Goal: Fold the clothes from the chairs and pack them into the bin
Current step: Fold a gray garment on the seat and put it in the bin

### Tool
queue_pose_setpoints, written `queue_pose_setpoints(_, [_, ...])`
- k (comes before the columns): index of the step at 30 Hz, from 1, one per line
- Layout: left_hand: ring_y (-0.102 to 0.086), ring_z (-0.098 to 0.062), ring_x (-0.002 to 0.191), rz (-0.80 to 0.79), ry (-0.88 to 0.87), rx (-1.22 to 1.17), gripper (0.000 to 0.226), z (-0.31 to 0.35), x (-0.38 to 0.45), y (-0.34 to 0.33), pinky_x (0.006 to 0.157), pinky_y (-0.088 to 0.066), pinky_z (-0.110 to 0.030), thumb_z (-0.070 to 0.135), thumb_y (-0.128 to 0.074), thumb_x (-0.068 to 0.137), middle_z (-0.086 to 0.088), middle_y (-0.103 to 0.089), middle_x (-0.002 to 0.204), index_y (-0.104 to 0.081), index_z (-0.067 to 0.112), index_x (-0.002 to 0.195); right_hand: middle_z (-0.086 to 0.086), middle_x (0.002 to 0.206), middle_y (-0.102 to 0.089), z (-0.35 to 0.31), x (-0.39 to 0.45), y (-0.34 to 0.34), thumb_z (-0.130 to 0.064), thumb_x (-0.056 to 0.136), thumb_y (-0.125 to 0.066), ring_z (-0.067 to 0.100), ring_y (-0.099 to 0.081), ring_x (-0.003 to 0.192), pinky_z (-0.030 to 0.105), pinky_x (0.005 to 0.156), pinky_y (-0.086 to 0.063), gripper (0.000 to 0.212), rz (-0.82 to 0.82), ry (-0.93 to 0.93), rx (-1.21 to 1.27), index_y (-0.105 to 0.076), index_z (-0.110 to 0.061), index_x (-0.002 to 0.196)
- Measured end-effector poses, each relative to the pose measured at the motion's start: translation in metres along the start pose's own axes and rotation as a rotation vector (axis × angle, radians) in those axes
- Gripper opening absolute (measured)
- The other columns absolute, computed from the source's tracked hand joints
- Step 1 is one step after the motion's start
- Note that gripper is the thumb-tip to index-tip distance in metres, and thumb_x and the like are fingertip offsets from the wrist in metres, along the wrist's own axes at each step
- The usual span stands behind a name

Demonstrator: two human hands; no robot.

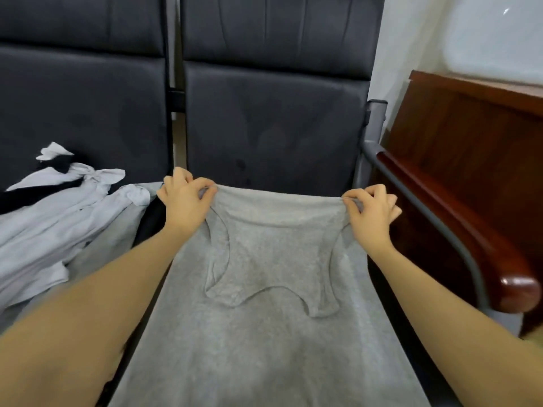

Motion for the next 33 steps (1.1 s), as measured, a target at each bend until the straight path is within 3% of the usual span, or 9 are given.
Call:
queue_pose_setpoints(8, [-0.036,-0.025,0.094,-0.047,0.054,-0.019,0.02,0.02,-0.085,0.078,0.085,-0.018,-0.033,0.042,-0.067,0.083,-0.003,-0.035,0.093,-0.074,0.023,0.086,-0.006,0.099,-0.043,-0.01,-0.092,0.072,-0.026,0.091,-0.061,0.013,-0.031,0.098,0.025,0.083,-0.014,0.009,-0.061,-0.168,0.135,-0.069,-0.028,0.093])
queue_pose_setpoints(14, [-0.037,-0.024,0.099,-0.065,0.085,-0.037,0.023,0.03,-0.156,0.127,0.085,-0.015,-0.031,0.04,-0.065,0.085,-0.002,-0.038,0.096,-0.073,0.018,0.086,-0.009,0.098,-0.043,-0.01,-0.152,0.121,-0.026,0.09,-0.063,0.012,-0.03,0.102,0.045,0.1,-0.031,0.009,-0.137,-0.195,0.245,-0.071,-0.03,0.089])
queue_pose_setpoints(23, [-0.037,-0.024,0.089,-0.092,0.1,0.012,0.043,0.008,-0.239,0.149,0.081,-0.018,-0.034,0.051,-0.052,0.087,-0.003,-0.04,0.088,-0.073,0.013,0.081,-0.006,0.102,-0.049,0.004,-0.236,0.136,-0.022,0.086,-0.067,0.019,-0.033,0.112,0.041,0.099,-0.023,0.01,-0.294,-0.244,0.287,-0.071,-0.027,0.079])
queue_pose_setpoints(26, [-0.04,-0.028,0.088,-0.112,0.071,0.092,0.058,0.003,-0.262,0.143,0.078,-0.023,-0.037,0.058,-0.033,0.084,-0.001,-0.044,0.086,-0.073,0.016,0.085,-0.008,0.114,-0.047,0.009,-0.252,0.132,-0.028,0.091,-0.061,0.02,-0.032,0.117,0.033,0.094,-0.017,0.009,-0.315,-0.2,0.146,-0.069,-0.031,0.092])
queue_pose_setpoints(29, [-0.045,-0.033,0.091,-0.167,0.001,0.18,0.056,0.014,-0.26,0.131,0.078,-0.031,-0.043,0.054,-0.029,0.085,-0.005,-0.053,0.096,-0.073,0.021,0.089,-0.008,0.136,-0.043,0.005,-0.248,0.117,-0.034,0.095,-0.052,0.018,-0.029,0.129,0.033,0.099,-0.015,0.03,-0.372,-0.106,-0.076,-0.058,-0.032,0.124])
queue_pose_setpoints(31, [-0.047,-0.036,0.104,-0.319,-0.058,0.216,0.061,0.028,-0.248,0.115,0.084,-0.034,-0.045,0.054,-0.024,0.085,-0.009,-0.056,0.114,-0.07,0.021,0.105,-0.006,0.148,-0.035,-0.002,-0.245,0.095,-0.035,0.098,-0.044,0.018,-0.027,0.137,0.037,0.108,-0.015,0.041,-0.511,-0.061,-0.14,-0.044,-0.03,0.139])
queue_pose_setpoints(33, [-0.031,-0.034,0.132,-0.585,-0.095,0.292,0.064,0.031,-0.248,0.088,0.104,-0.025,-0.045,0.059,-0.021,0.09,-0.01,-0.036,0.146,-0.047,0.024,0.137,-0.002,0.157,-0.02,-0.005,-0.252,0.067,-0.039,0.101,-0.033,0.02,-0.017,0.144,0.041,0.114,-0.012,0.049,-0.709,-0.052,-0.16,-0.027,-0.027,0.149])
Point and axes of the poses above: each hand's wrist, its own x-axis towards the middle knuckle, its own y-axis out of the back of the hand, z = x × y, the point moved 5 cm from there along x, towards the middle knuckle
